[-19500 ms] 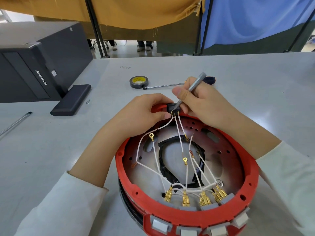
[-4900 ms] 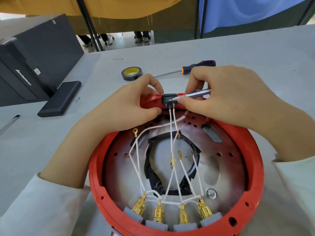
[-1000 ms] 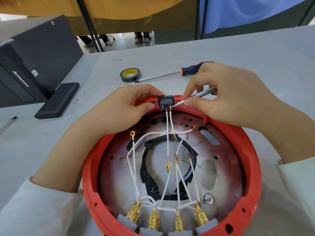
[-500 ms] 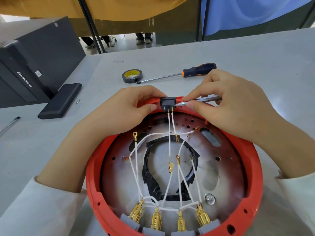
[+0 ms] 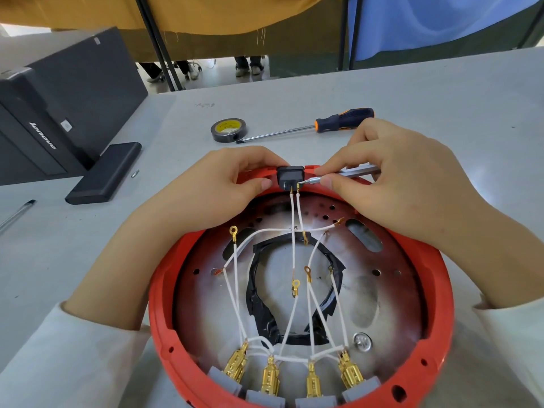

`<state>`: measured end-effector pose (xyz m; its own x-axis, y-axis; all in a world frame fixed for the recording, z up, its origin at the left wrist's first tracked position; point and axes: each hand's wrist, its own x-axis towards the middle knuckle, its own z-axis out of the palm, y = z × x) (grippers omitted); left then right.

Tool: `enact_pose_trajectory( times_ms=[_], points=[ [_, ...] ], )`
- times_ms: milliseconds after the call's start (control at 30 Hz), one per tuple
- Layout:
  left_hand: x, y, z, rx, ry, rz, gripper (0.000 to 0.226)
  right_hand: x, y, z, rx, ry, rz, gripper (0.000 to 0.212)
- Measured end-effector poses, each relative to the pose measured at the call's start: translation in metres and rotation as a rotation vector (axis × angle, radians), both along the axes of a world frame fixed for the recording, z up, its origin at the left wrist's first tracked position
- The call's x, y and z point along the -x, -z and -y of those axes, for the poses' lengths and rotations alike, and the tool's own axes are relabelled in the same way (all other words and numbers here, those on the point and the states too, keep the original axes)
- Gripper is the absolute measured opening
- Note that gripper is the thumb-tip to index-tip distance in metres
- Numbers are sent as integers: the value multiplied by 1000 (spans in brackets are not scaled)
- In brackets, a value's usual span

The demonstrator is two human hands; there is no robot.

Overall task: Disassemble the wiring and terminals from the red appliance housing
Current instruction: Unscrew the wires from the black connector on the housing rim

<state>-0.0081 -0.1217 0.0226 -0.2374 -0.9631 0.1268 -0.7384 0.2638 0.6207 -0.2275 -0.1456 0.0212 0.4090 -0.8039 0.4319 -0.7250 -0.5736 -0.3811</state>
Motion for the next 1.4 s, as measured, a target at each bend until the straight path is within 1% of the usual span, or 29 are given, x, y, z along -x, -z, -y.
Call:
enact_pose_trajectory(
  times_ms=[167,533,733,867,967,1167,1300,1400],
  points=[
    [0,0,0,2,1,-1,34,-1,1,1,1,-8,11,15],
    [1,-1,0,16,-10,24,34,-3,-10,15,-20,-84,-74,9],
    [1,-1,0,21,-6,39,32,-3,-14,23,-95,-147,-66,15],
    [1,-2,0,28,-7,47,33,-1,-16,24,-83,-170,-116,13],
    [1,-2,-1,26,-6,49,33,-1,-17,25,-79,-189,-135,5],
    [3,-3,0,51,5,51,33,-2,-22,29,-102,-251,-144,15],
    [2,-3,0,45,5,46,32,-1,-21,32,-100,-276,-149,8],
    [2,-3,0,43,0,47,33,0,-22,32,-113,-282,-146,7]
  ],
)
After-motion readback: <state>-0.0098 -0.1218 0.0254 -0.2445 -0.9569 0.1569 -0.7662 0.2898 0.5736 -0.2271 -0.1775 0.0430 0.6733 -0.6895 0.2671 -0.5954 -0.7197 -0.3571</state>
